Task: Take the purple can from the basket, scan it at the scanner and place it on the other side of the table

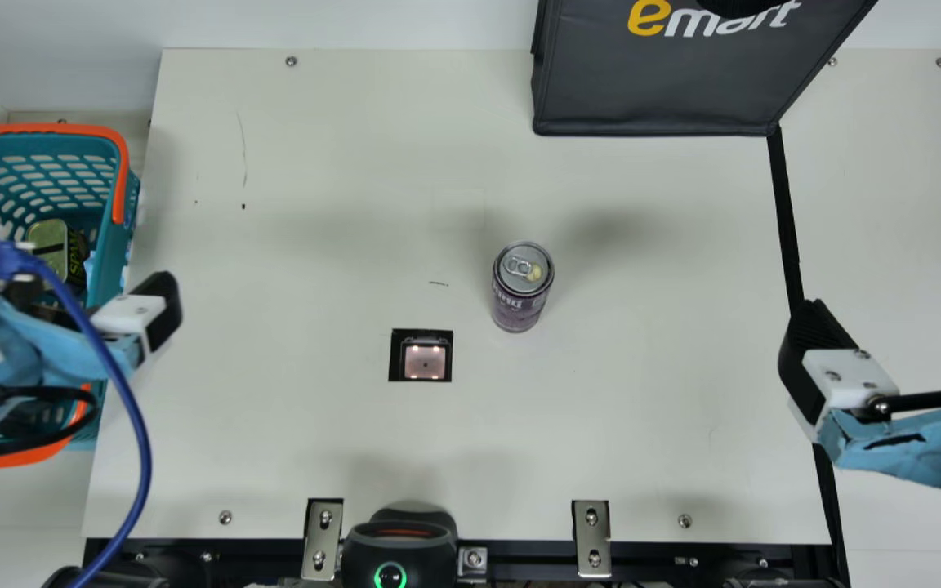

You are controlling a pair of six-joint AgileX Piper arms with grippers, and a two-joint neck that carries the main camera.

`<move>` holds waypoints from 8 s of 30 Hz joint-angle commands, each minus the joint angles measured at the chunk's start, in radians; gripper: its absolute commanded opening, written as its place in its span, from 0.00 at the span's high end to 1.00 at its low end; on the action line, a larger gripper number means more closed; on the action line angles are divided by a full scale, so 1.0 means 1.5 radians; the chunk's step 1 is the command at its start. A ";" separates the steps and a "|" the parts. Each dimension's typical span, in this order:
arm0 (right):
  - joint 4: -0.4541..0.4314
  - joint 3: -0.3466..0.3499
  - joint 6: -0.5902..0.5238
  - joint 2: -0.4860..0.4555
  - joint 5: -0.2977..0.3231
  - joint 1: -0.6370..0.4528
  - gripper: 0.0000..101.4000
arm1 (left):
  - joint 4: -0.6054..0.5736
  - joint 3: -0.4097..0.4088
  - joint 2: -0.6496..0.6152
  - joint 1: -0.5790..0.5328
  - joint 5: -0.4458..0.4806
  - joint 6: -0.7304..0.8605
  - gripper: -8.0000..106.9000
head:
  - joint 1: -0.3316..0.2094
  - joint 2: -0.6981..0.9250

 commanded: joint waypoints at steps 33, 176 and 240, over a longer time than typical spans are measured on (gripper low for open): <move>0.092 -0.047 -0.063 0.231 0.001 0.277 0.06 | -0.002 -0.001 0.000 0.021 0.005 0.007 0.15 | -0.019 0.000; 0.131 -0.257 -0.327 0.626 -0.240 -0.355 1.00 | -0.002 -0.001 0.000 0.021 0.005 0.007 0.15 | -0.019 -0.233; 0.056 -0.428 -0.249 0.851 -0.176 -0.446 0.31 | -0.002 -0.001 0.000 0.021 0.005 0.007 0.15 | -0.019 -0.233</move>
